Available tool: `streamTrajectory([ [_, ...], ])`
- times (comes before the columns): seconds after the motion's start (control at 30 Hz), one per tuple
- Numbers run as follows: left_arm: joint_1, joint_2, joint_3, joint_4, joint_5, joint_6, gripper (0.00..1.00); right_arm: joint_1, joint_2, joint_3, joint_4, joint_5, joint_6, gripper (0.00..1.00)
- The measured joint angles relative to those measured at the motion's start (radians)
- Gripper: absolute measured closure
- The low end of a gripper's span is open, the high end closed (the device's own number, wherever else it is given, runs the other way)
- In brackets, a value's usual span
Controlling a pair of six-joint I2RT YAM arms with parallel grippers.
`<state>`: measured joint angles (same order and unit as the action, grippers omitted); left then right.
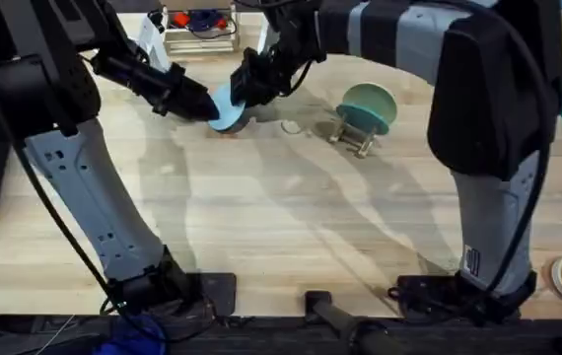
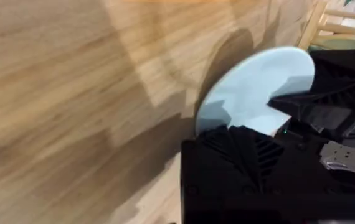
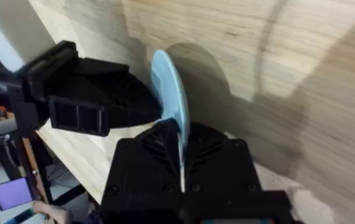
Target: Pick up the plates from the table one by one and place each into a slot on the dish rack.
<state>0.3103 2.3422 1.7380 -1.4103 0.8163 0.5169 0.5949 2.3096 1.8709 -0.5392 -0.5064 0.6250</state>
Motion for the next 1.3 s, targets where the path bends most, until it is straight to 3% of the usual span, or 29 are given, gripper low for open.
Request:
streamTrajectory([
  [0.17, -0.005, -0.033, 0.022, -0.026, -0.043, -0.003, 0.960, -0.001, 0.000, 0.000, 0.000, -0.006, 0.000, 0.970],
  [0.6, -0.006, -0.332, 0.044, -0.026, -0.163, -0.077, 0.960, -0.015, 0.001, 0.108, -0.042, 0.028, -0.075, 0.970],
  [1.03, -0.006, -0.553, 0.044, -0.007, -0.351, -0.201, 0.960, -0.017, 0.001, 0.386, -0.418, 0.218, -0.300, 0.970],
  [1.3, -0.007, -0.666, 0.044, 0.000, -0.443, -0.243, 0.960, -0.018, 0.001, 0.549, -0.556, 0.283, -0.403, 0.970],
])
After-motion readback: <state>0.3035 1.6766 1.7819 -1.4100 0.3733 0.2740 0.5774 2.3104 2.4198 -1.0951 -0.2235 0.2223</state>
